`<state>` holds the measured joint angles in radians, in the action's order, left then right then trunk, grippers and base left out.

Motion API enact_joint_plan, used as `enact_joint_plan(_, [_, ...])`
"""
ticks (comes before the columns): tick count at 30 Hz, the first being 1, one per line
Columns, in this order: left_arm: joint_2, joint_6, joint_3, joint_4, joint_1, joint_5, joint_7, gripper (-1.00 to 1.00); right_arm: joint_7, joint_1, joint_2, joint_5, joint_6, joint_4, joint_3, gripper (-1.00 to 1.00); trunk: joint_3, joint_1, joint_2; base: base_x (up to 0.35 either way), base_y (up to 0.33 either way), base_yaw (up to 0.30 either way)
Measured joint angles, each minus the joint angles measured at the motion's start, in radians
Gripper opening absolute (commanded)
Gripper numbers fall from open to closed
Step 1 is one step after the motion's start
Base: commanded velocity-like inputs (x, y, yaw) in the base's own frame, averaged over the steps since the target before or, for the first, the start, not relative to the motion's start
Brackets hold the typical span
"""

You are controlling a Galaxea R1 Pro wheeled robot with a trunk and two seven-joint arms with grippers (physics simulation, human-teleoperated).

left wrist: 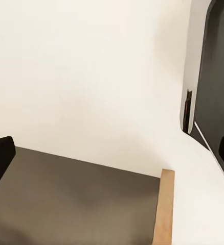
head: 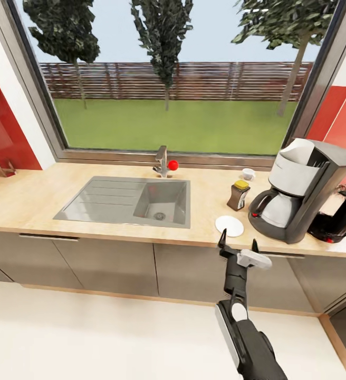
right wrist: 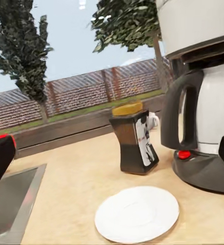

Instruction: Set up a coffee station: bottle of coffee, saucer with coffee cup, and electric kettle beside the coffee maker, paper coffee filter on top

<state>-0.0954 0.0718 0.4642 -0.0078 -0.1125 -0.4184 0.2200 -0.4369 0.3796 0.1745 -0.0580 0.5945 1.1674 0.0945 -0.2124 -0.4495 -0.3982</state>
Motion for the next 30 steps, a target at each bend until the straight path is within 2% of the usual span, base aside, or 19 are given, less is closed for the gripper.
enact_joint_plan(1, [0.000, 0.000, 0.000, 0.000, 0.000, 0.000, 0.000, 1.00, 0.000, 0.000, 0.000, 0.000, -0.013, 0.014, 0.003, 1.00, 0.000, 0.000, 0.000, 0.000, 0.000, 0.000])
enact_joint_plan(4, [0.001, 0.000, 0.001, 0.000, 0.001, 0.004, -0.001, 1.00, 0.001, 0.000, 0.000, 0.000, -0.132, 0.098, 0.034, 1.00, 0.000, 0.000, 0.000, 0.000, 0.000, 0.000])
enact_joint_plan(6, [0.002, 0.000, 0.001, 0.001, 0.002, 0.007, -0.001, 1.00, 0.000, 0.001, 0.000, 0.000, -0.272, 0.174, 0.065, 1.00, 0.000, 0.000, 0.000, 0.000, 0.000, 0.000])
enact_joint_plan(9, [0.002, 0.000, 0.002, 0.002, 0.003, 0.008, -0.001, 1.00, -0.001, 0.012, 0.000, 0.001, -0.419, 0.246, 0.097, 1.00, 0.000, 0.000, 0.000, 0.000, 0.000, 0.000])
enact_joint_plan(11, [0.002, 0.000, 0.003, 0.002, 0.005, 0.009, -0.001, 1.00, -0.002, 0.057, 0.000, 0.000, -0.551, 0.292, 0.131, 1.00, 0.000, 0.000, 0.000, 0.000, 0.000, 0.000])
enact_joint_plan(15, [0.003, 0.000, 0.003, 0.003, 0.009, 0.011, -0.002, 1.00, -0.004, 0.221, 0.000, 0.001, -0.754, 0.301, 0.160, 1.00, 0.000, 0.000, 0.000, 0.000, 0.000, 0.000])
enact_joint_plan(17, [0.003, 0.000, 0.003, 0.004, 0.009, 0.011, -0.001, 1.00, -0.005, 0.329, 0.000, 0.003, -0.867, 0.274, 0.164, 1.00, 0.000, 0.000, 0.000, 0.000, 0.000, 0.000])
enact_joint_plan(18, [0.003, 0.000, 0.003, 0.005, 0.009, 0.011, -0.001, 1.00, -0.005, 0.357, 0.000, 0.004, -0.892, 0.263, 0.164, 1.00, 0.000, 0.000, 0.000, 0.000, 0.000, 0.000])
enact_joint_plan(22, [0.002, -0.002, 0.003, 0.008, 0.009, 0.011, -0.001, 1.00, -0.007, 0.567, 0.000, 0.016, -1.023, 0.119, 0.163, 1.00, 0.000, 0.000, 0.000, 0.000, 0.000, 0.000])
enact_joint_plan(23, [0.002, -0.002, 0.003, 0.008, 0.009, 0.011, -0.001, 1.00, -0.007, 0.594, 0.000, 0.017, -1.034, 0.093, 0.162, 1.00, 0.000, 0.000, 0.000, 0.000, 0.000, 0.000])
enact_joint_plan(26, [0.002, -0.004, 0.003, 0.011, 0.009, 0.011, -0.001, 1.00, -0.010, 0.732, 0.000, 0.019, -1.066, -0.077, 0.155, 1.00, 0.000, 0.000, 0.000, 0.000, 0.000, 0.000])
enact_joint_plan(27, [0.002, -0.004, 0.003, 0.011, 0.009, 0.011, -0.001, 1.00, -0.014, 0.755, 0.000, 0.020, -1.068, -0.107, 0.151, 1.00, 0.000, 0.000, 0.000, 0.000, 0.000, 0.000])
enact_joint_plan(30, [0.002, -0.008, 0.003, 0.013, 0.010, 0.010, 0.000, 1.00, -0.060, 0.876, 0.000, 0.020, -1.074, -0.264, 0.097, 1.00, 0.000, 0.000, 0.000, 0.008, 0.000, 0.000])
